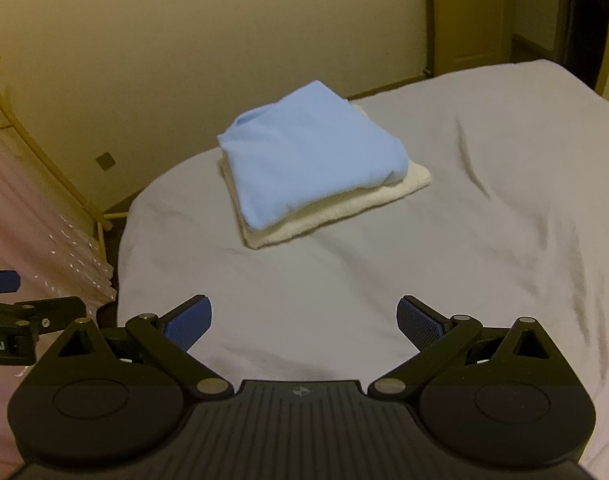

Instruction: Fold clothes

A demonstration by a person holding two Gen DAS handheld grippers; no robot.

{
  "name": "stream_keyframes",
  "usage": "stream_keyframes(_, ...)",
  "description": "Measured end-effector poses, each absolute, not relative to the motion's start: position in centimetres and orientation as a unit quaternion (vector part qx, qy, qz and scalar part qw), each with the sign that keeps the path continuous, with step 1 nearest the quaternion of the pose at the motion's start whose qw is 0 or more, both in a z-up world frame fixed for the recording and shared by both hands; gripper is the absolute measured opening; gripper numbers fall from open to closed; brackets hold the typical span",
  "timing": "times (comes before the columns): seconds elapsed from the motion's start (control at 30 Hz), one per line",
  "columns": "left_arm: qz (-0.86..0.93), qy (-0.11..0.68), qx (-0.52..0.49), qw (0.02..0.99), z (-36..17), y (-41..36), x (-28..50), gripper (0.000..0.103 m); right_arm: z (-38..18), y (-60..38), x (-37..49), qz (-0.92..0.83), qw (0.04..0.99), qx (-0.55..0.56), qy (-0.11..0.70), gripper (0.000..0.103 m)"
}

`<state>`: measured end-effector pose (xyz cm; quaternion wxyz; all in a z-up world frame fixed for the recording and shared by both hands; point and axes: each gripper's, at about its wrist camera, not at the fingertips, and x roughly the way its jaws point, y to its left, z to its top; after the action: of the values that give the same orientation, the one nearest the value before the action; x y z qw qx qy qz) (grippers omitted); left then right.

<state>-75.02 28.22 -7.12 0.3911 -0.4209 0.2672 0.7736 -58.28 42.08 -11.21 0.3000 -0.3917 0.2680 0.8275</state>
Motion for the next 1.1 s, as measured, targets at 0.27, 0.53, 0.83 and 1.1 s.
stream_keyframes(0.27,0.776,0.283,-0.421,0.374,-8.7,30.6,-76.1,0.102,-12.2,44.5,-59.3,0.823,0.293,-0.404,0.271,0.102)
stream_keyframes(0.53,0.780,0.296,-0.410,0.370,-10.1,32.9,-76.9,0.102,-13.0,46.5,-60.6,0.821,0.289,-0.414,0.269,0.102)
stream_keyframes(0.83,0.776,0.283,-0.417,0.378,-11.4,34.8,-77.9,0.102,-14.6,48.5,-61.4,0.811,0.288,-0.425,0.279,0.102)
stream_keyframes(1.1,0.775,0.295,-0.412,0.378,-12.9,36.1,-78.2,0.102,-16.1,49.8,-62.6,0.807,0.281,-0.434,0.286,0.102)
